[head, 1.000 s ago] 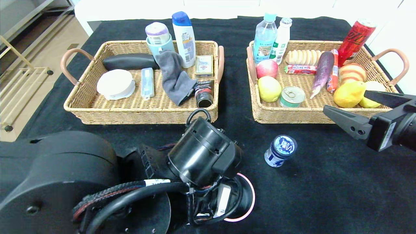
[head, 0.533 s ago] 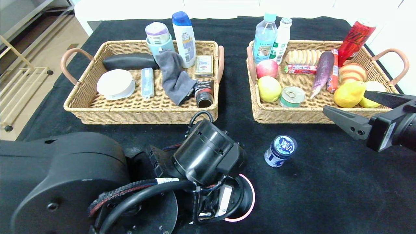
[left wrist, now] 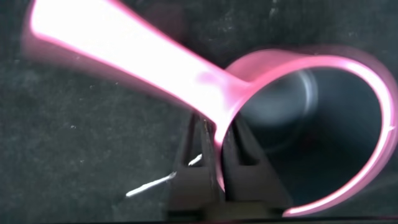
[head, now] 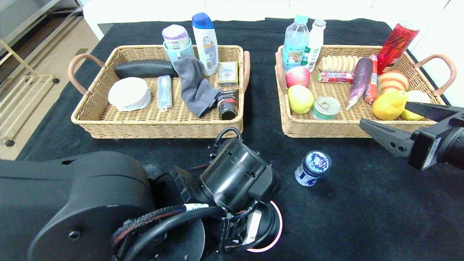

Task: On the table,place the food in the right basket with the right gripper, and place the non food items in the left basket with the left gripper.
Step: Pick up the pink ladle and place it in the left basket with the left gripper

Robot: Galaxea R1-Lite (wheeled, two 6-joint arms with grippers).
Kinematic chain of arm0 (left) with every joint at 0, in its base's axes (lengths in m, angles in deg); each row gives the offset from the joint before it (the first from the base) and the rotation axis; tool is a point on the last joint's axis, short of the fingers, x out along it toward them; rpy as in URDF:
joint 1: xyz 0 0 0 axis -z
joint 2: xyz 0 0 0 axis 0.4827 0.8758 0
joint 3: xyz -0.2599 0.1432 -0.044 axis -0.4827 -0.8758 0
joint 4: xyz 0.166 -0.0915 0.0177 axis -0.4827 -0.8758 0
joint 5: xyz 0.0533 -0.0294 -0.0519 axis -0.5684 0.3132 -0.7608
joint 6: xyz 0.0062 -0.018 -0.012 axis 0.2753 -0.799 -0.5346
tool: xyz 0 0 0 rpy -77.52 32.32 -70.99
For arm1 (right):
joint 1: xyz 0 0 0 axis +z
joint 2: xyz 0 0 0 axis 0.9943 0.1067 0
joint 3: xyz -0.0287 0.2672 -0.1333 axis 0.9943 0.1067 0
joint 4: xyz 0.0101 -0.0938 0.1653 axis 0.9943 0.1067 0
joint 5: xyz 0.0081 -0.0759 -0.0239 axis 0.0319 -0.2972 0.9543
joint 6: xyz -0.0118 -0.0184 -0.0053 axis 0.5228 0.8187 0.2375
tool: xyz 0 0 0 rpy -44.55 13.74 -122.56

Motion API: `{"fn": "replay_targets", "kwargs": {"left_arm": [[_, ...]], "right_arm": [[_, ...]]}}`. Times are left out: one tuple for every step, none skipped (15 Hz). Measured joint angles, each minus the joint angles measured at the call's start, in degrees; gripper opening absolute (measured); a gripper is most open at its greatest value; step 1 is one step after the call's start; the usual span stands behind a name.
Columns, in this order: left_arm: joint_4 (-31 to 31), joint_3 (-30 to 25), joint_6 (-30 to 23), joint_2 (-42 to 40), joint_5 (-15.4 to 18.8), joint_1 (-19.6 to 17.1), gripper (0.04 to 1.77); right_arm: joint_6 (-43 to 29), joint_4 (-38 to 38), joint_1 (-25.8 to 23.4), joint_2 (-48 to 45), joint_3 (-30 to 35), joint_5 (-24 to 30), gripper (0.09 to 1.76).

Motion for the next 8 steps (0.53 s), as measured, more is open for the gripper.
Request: {"fn": "replay_targets", "kwargs": {"left_arm": [[0.0, 0.0, 0.0, 0.0, 0.0, 0.0, 0.16], [0.0, 0.0, 0.1, 0.0, 0.0, 0.0, 0.16], [0.0, 0.0, 0.1, 0.0, 0.0, 0.0, 0.16], [0.0, 0.0, 0.0, 0.0, 0.0, 0.0, 0.16], [0.0, 0.0, 0.0, 0.0, 0.0, 0.0, 0.16], [0.0, 0.0, 0.0, 0.0, 0.0, 0.0, 0.16], [0.0, 0.1, 0.1, 0.0, 0.0, -0.1, 0.16], [0.0, 0.1, 0.1, 0.0, -0.1, -0.1, 0.16]], "right_arm": [[0.0, 0.0, 0.0, 0.0, 0.0, 0.0, 1.71], [0.0, 0.0, 0.0, 0.0, 0.0, 0.0, 1.71], [0.0, 0.0, 0.0, 0.0, 0.0, 0.0, 1.71], [0.0, 0.0, 0.0, 0.0, 0.0, 0.0, 1.71], [0.0, 0.0, 0.0, 0.0, 0.0, 0.0, 1.71], [0.0, 0.0, 0.0, 0.0, 0.0, 0.0, 1.71], [0.0, 0.0, 0.0, 0.0, 0.0, 0.0, 1.71], [0.0, 0.0, 0.1, 0.0, 0.1, 0.0, 1.71]]}}
